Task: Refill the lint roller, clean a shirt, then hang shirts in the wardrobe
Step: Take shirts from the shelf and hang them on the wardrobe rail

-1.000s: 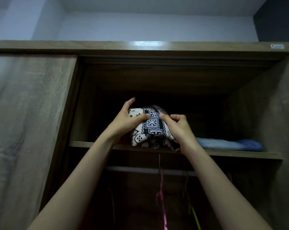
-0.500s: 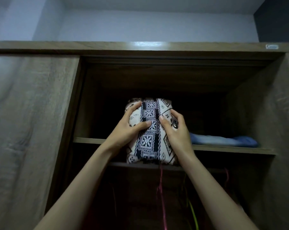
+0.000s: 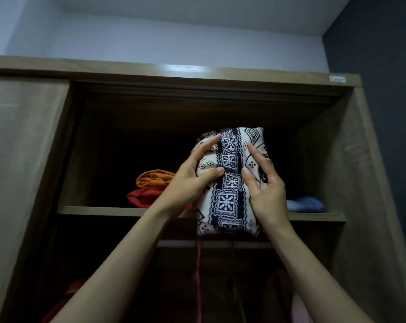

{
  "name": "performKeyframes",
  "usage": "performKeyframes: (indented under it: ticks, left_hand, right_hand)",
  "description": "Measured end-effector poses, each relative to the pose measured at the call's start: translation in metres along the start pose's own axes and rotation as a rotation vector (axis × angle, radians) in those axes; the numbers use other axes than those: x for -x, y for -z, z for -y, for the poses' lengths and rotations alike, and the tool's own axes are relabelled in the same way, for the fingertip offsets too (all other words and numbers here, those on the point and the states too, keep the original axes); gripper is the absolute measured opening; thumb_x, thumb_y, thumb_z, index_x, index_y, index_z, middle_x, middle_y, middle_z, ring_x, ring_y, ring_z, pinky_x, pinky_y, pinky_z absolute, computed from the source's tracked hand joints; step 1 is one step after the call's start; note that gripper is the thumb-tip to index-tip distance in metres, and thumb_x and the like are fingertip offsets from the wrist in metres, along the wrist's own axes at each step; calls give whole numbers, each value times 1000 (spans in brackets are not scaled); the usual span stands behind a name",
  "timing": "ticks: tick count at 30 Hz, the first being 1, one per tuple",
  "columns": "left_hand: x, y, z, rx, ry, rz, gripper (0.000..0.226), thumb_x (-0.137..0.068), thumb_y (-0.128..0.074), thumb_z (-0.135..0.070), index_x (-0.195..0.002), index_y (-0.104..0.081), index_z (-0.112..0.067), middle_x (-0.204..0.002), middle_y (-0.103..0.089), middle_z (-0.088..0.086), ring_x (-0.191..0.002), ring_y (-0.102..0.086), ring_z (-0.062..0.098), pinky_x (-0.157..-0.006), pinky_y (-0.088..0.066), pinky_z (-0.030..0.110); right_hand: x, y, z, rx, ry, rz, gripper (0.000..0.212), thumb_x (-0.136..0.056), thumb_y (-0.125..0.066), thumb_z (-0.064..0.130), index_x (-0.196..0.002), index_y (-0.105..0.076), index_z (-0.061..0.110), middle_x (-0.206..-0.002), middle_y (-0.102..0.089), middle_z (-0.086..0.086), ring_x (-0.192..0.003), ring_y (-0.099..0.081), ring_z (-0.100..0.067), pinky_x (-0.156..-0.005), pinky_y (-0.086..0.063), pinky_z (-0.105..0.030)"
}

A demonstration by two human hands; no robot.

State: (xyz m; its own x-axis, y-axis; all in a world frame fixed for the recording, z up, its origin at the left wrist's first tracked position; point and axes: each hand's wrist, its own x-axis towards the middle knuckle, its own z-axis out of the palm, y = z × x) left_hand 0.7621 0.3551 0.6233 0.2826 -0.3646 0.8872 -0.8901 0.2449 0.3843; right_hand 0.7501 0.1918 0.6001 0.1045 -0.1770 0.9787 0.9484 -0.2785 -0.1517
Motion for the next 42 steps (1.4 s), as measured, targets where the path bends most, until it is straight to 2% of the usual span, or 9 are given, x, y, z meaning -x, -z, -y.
performKeyframes:
  ticks: [5,10,14,18,21,25,34,39,42]
  left_hand:
    - [-46,-51,20,-54,1,-27,43,-92,-56,1,-130,-60,-19,-126,-64,-1,-113,-62,8,-97,-50,28]
    - [-87,-78,38,25,127,-33,47,-92,-60,-7,-137,-51,-18,-111,-66,-6,-90,-67,0,-81,-55,17]
    - [-110,-80,57,-40,189,-22,59,-90,-65,-18,-144,-41,-19,-120,-64,-5,-99,-64,5,-89,-51,19]
    - [-115,-76,82,-488,318,185,64,-92,-55,-46,-149,-27,-33,-132,-49,-12,-124,-49,11,-101,-37,23]
    - [-108,-73,88,-679,381,275,58,-98,-38,-50,-148,-31,-24,-151,-38,4,-138,-37,23,-114,-27,30]
    - [-88,-68,79,-804,325,326,58,-100,-28,-50,-153,-15,-27,-159,-19,4,-147,-17,20,-117,-14,31]
    - [-31,-42,59,-863,-73,143,54,-98,-44,-40,-149,-25,-35,-159,-20,-4,-145,-17,8,-116,-17,25]
    - [0,-7,33,-929,-245,26,50,-99,-45,-34,-146,-30,-37,-156,-23,-12,-141,-12,-5,-112,-12,15]
    - [11,32,24,-999,-272,-125,45,-99,-45,-35,-143,-38,-32,-151,-35,-7,-139,-22,-1,-113,-18,20]
  right_hand:
    - [-32,58,-14,156,12,3,38,-92,-53,-3,-121,-61,20,-125,-62,6,-119,-53,4,-99,-39,-11]
    - [-66,92,-38,330,-26,-4,34,-93,-54,5,-120,-64,25,-126,-62,5,-119,-52,4,-103,-39,-14]
    - [-85,99,-51,453,-70,33,34,-95,-52,10,-125,-60,23,-128,-61,4,-120,-52,-3,-106,-40,-23]
    - [-82,107,-66,843,-349,283,43,-100,-39,31,-141,-42,24,-144,-45,-14,-133,-42,-28,-109,-33,-32]
    - [-52,114,-60,964,-449,407,48,-101,-26,42,-145,-34,23,-147,-41,-12,-136,-36,-27,-110,-29,-39]
    - [-15,115,-41,1191,-334,405,52,-101,-15,46,-150,-20,29,-158,-23,-1,-144,-22,-19,-116,-17,-42]
    - [3,90,-24,1048,-91,241,55,-99,-16,49,-150,-19,30,-159,-17,5,-145,-11,-6,-118,-4,-35]
    - [-1,39,-10,779,-61,241,55,-96,-22,52,-147,-27,32,-155,-27,10,-142,-20,-4,-118,-15,-37]
    - [-5,2,-2,575,-108,268,57,-95,-23,56,-146,-30,30,-152,-32,10,-141,-25,-7,-117,-21,-39]
